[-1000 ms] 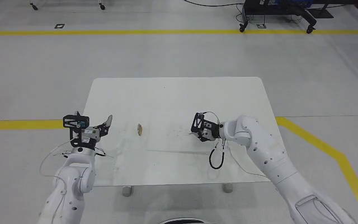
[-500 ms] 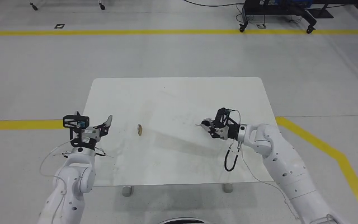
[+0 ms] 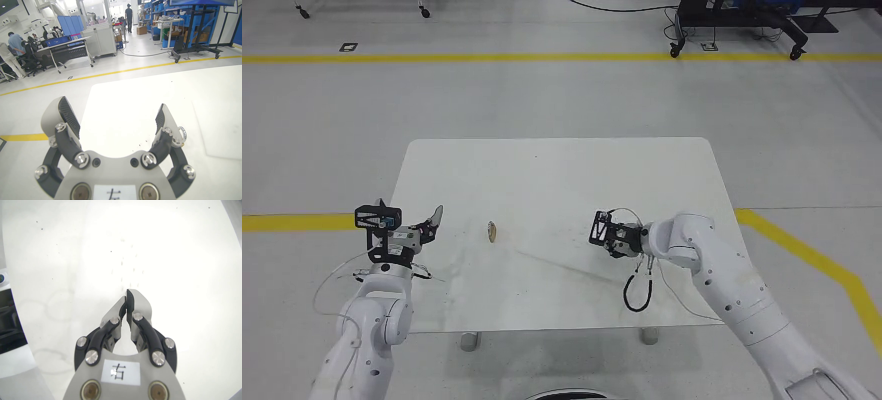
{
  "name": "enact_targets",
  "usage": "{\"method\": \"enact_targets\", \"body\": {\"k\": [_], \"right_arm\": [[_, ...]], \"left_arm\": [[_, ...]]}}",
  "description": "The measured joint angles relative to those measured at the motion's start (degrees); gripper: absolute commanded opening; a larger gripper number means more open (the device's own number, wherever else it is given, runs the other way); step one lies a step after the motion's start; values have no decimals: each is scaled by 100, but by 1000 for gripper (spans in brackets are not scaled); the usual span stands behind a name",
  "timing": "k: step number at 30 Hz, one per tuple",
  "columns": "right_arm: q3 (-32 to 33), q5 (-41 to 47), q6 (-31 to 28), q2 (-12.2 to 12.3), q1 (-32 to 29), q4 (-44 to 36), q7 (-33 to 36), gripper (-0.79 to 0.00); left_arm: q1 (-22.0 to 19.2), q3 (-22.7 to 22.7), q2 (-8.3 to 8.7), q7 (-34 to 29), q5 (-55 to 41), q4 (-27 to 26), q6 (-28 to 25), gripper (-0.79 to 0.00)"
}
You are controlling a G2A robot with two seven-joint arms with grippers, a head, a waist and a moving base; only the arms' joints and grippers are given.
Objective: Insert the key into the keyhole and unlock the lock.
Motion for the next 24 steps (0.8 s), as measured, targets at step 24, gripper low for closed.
{"method": "enact_targets", "body": {"k": [24], "right_arm": [[-232, -2, 412, 0, 97, -173, 571, -785]], "left_arm": [[0, 0, 0, 0, 0, 0, 0, 0]]}}
